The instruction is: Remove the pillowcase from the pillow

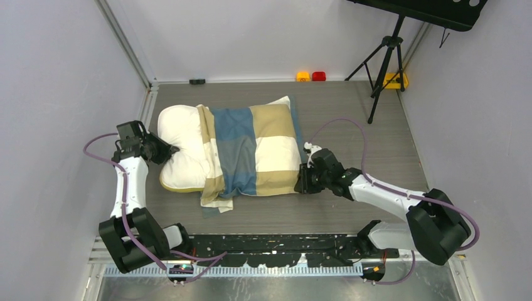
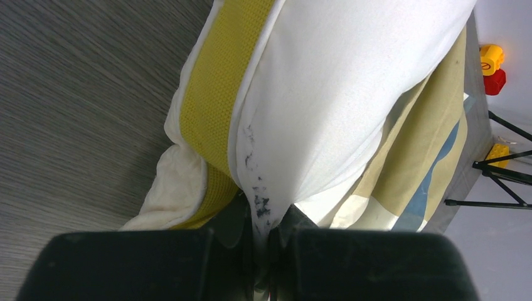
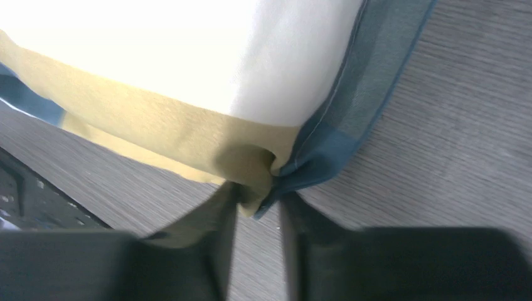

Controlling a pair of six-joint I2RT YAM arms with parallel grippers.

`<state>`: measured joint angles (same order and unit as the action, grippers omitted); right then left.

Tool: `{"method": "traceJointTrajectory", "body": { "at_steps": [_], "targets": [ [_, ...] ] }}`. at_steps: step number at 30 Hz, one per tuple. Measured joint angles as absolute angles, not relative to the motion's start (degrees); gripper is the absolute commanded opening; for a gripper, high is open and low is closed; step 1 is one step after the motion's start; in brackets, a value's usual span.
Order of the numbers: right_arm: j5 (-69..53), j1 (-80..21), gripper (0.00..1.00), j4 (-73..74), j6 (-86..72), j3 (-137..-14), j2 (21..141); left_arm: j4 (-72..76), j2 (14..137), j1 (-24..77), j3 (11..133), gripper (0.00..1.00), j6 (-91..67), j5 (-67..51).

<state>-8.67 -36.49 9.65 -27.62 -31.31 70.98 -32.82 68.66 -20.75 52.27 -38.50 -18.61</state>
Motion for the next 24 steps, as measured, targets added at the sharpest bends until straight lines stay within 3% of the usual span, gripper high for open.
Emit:
{"method": "traceJointTrajectory", "body": {
  "at_steps": [2,8,14,18,24],
  "targets": [
    [-8.95,-36.77,0.01,9.39,-27.11,-31.79,71.16,-32.82,68.66,-20.75,52.27,0.0,-38.46,-18.61],
    [-2.24,-36.82,0.0,11.35,-28.58,-32.21,67.85,-33.3,68.66,-20.75,52.42,0.0,-38.5,-17.74],
    [16.32,-35.42,0.0,17.89,-34.65,-32.69,58.74,-34.57,68.31,-20.47,53.49,0.0,-40.75,-14.83],
    [22.17,-27.4,0.0,21.91,-39.51,-32.97,52.25,-35.62,68.69,-20.27,56.36,0.0,-42.28,-13.82],
    [18.09,-9.04,0.0,28.62,-44.23,-36.99,43.81,-40.29,71.31,-23.27,64.25,0.0,-42.72,-16.69]
  ]
}}
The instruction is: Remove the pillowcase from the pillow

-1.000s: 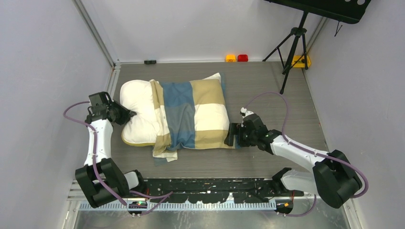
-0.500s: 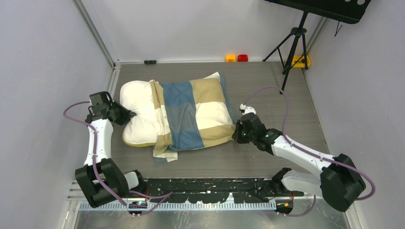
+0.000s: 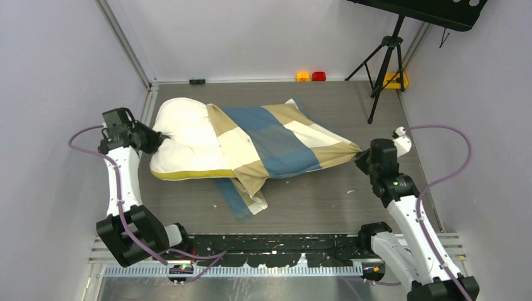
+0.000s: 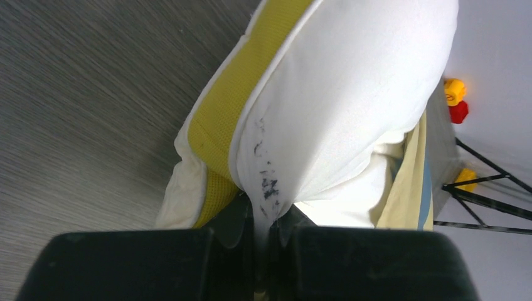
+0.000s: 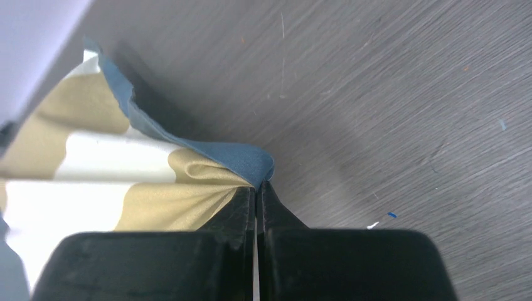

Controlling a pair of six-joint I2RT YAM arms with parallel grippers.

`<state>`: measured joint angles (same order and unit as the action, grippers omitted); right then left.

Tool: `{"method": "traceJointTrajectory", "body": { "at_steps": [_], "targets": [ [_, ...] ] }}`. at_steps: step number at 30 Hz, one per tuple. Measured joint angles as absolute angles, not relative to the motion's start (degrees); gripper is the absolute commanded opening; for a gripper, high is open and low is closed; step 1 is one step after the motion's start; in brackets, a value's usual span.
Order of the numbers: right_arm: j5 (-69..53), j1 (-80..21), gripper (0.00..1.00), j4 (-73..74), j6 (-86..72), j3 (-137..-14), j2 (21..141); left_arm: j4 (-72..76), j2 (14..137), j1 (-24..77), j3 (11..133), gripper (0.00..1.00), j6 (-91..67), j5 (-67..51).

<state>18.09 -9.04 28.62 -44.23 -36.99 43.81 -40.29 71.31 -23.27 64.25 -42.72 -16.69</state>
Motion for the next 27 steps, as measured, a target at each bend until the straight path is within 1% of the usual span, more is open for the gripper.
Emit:
{"method": "traceJointTrajectory", "body": {
  "at_steps": [4,7,11,16,22,25,27],
  "targets": [
    [14.5,-2.94,0.0,31.2,-46.35,-40.14,41.45,-43.9,71.92,-28.32,66.7,0.0,-43.66,-19.16],
    [14.61,-1.04,0.0,33.52,-47.53,-41.3,41.21,-44.84,71.88,-29.28,66.74,0.0,-45.12,-19.81],
    [16.32,-0.73,0.0,36.14,-49.32,-41.5,39.81,-44.07,70.39,-29.28,63.02,0.0,-46.85,-19.46],
    [18.98,-0.69,0.0,38.3,-49.87,-41.56,37.41,-46.98,68.1,-30.02,59.64,0.0,-48.36,-15.55],
    [20.51,-0.69,0.0,40.95,-50.57,-41.63,38.22,-48.38,59.66,-33.63,55.05,0.0,-52.51,-10.26],
    [20.91,-0.62,0.0,41.15,-50.72,-41.63,38.02,-47.16,58.89,-33.91,53.3,0.0,-53.6,-10.98],
    [20.27,-0.45,0.0,40.32,-50.35,-41.43,38.0,-43.99,59.99,-34.06,51.92,0.0,-53.6,-13.63]
  ]
}}
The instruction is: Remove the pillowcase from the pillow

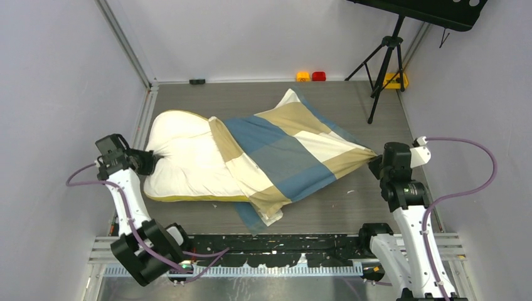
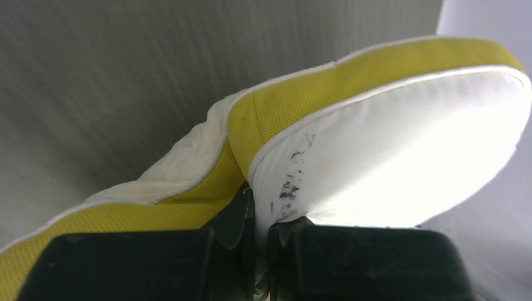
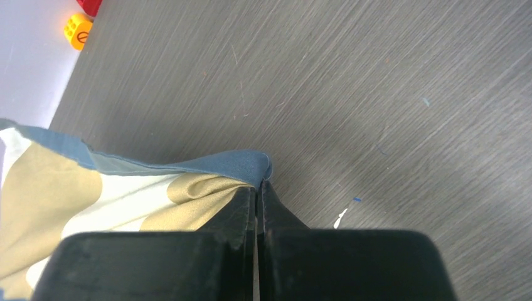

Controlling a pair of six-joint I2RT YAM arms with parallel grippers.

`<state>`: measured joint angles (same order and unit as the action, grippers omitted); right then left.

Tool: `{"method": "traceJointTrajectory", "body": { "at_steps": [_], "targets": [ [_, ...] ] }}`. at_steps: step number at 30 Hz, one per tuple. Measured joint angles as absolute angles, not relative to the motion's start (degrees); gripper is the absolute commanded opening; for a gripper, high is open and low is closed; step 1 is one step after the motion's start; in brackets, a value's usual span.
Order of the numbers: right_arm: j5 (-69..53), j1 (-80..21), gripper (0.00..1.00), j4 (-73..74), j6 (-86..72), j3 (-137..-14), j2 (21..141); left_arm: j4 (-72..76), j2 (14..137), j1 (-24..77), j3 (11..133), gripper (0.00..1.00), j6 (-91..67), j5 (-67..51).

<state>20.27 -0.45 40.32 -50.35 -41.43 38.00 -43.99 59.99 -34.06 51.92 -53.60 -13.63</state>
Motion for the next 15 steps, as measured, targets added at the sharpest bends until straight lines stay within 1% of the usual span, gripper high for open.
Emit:
{"method": "traceJointTrajectory", "body": {
  "at_steps": [2,3,5,6,7,8,9,10,15],
  "targets": [
    [18.26,0.23,0.01,38.54,-49.74,-40.66,38.39,-39.42,62.41,-34.24,50.59,0.0,-53.63,-17.91],
    [16.73,0.62,0.03,37.26,-49.45,-39.97,38.96,-37.12,64.12,-34.17,50.22,0.0,-53.6,-19.88],
    [13.02,1.28,0.12,34.87,-49.04,-38.68,40.45,-33.12,67.83,-33.69,50.11,0.0,-53.45,-23.0],
    [10.74,1.5,0.19,33.69,-48.77,-38.2,41.58,-31.64,69.21,-33.28,50.11,0.0,-53.25,-23.86],
    [8.38,1.67,0.32,32.62,-48.38,-37.91,42.92,-30.26,70.3,-32.86,50.06,0.0,-52.95,-24.58],
    [6.48,1.74,0.54,31.59,-48.03,-37.82,44.69,-28.97,71.22,-32.18,50.0,0.0,-52.29,-25.26],
    [5.32,1.8,0.74,30.92,-47.72,-37.82,45.89,-28.27,71.61,-31.53,49.95,0.0,-51.7,-25.63],
    [3.46,2.07,0.83,30.22,-46.98,-37.82,47.0,-27.59,71.66,-30.74,49.91,0.0,-50.81,-25.89],
    [-5.61,2.44,0.86,29.3,-42.81,-39.57,48.9,-26.39,70.13,-27.42,49.91,0.01,-46.26,-26.35]
  ]
}}
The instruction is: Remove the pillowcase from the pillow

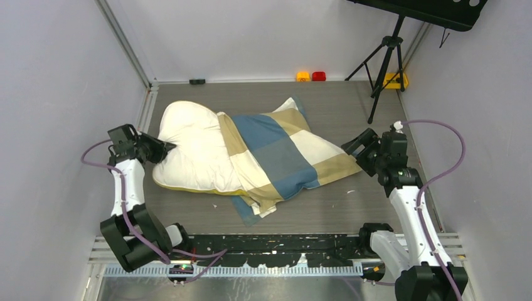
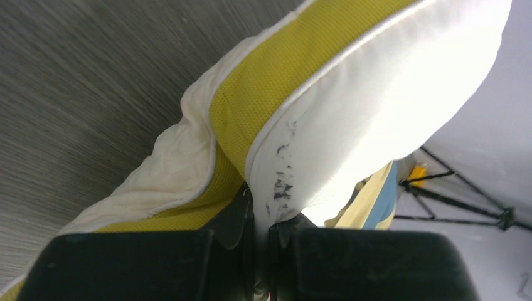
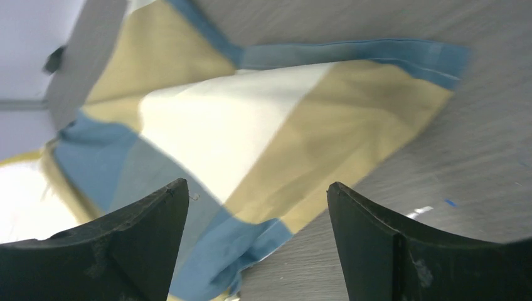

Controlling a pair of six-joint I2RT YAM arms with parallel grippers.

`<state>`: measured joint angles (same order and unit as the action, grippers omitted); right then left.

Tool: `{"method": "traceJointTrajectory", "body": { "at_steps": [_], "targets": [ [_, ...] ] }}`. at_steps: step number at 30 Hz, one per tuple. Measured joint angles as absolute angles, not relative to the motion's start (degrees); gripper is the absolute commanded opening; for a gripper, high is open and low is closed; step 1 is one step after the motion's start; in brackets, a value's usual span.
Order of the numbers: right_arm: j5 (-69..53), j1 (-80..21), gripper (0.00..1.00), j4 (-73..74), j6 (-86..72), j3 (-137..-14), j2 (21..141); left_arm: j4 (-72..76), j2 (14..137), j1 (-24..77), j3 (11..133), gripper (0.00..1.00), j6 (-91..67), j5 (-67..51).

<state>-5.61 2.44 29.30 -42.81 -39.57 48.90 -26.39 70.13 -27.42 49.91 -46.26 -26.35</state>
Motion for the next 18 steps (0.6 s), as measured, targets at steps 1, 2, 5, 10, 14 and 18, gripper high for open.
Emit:
{"method": "traceJointTrajectory", "body": {
  "at_steps": [1,2,5,10,14,18],
  "targets": [
    [-7.31,2.44,0.86,28.84,-42.22,-39.97,48.84,-26.55,69.45,-26.55,49.93,0.01,-45.21,-26.24],
    [-9.87,2.44,0.87,27.92,-41.67,-40.49,48.75,-26.83,68.84,-25.76,50.04,0.01,-44.23,-26.13],
    [-15.09,2.44,0.87,27.0,-40.51,-42.46,49.08,-28.88,66.92,-22.52,51.29,0.0,-40.36,-25.74],
    [-18.85,1.02,0.88,27.88,-37.65,-49.12,52.18,-32.75,66.61,-19.29,54.85,0.0,-35.29,-26.85],
    [-16.91,-5.3,0.88,29.23,-34.7,-55.46,54.92,-33.98,66.48,-17.3,55.18,0.0,-33.23,-27.42],
    [-11.79,-17.37,0.89,30.89,-30.33,-63.92,61.39,-35.09,65.04,-13.17,55.09,0.0,-31.29,-27.07]
  ]
}}
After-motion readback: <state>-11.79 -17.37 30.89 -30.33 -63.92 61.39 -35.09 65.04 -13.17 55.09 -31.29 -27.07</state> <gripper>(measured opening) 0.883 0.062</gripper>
